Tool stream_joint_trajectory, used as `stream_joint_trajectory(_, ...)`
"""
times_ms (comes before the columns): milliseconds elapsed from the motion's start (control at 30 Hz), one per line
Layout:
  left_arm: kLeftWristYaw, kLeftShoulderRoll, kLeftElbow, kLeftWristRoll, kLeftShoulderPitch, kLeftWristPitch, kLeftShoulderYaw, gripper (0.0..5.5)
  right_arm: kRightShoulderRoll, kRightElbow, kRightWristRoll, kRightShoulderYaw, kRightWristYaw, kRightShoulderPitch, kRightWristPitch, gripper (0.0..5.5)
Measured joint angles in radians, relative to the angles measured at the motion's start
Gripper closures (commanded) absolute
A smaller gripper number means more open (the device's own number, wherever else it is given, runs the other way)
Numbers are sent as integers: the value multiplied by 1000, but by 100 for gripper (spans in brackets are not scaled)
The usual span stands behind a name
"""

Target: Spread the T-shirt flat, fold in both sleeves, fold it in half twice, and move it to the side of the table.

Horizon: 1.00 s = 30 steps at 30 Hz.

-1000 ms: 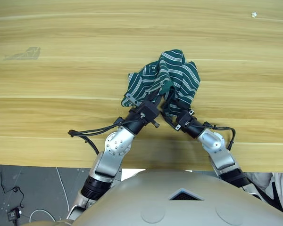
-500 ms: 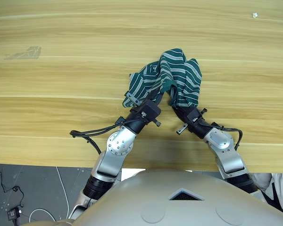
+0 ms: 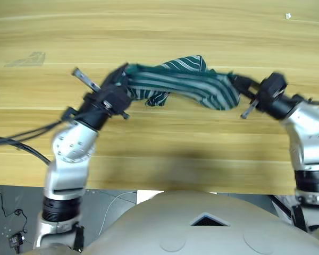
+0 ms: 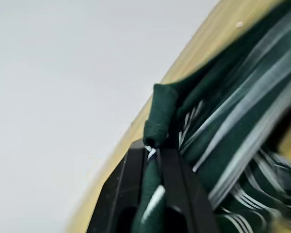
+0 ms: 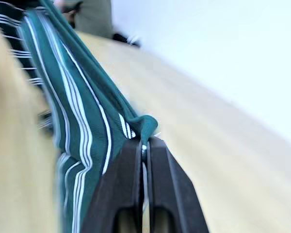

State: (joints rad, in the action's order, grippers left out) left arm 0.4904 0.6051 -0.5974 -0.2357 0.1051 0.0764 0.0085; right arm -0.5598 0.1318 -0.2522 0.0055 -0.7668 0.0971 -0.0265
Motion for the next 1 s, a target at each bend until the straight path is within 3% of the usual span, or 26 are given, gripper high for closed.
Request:
stream_joint_trajectory(100, 133, 85, -26, 46, -175, 69, 3, 547, -3, -21, 0, -12, -1, 124, -2, 546)
stream_joint_trajectory(267, 299, 130, 199, 70, -608, 144, -97, 547, -5, -179, 43, -14, 5, 410, -41, 546)
stream_joint_trajectory(400, 308, 148, 424, 4, -920, 103, -134, 547, -34, -287, 63, -76, 40, 629, -95, 546)
stream_joint_trajectory(533, 274, 160, 479, -5, -1037, 52, -118, 547, -73, -281, 47, -116, 30, 699, -97, 546)
stream_joint_trajectory(667, 327, 192, 422, 24, -1019, 71, -101, 547, -121, -207, -50, -133, -74, 698, -39, 546)
stream_joint_trajectory(767, 485, 270, 220, 127, -784, 96, -113, 547, -186, -27, -182, -117, -269, 509, 25, 546)
stream_joint_trajectory(900, 670, 342, -126, 495, -488, 271, -67, 547, -294, 247, -448, -133, -474, 219, 210, 546)
stream_joint_trajectory(1000, 690, 370, -278, 723, -392, 404, -6, 547, -331, 367, -602, -159, -528, 161, 300, 546)
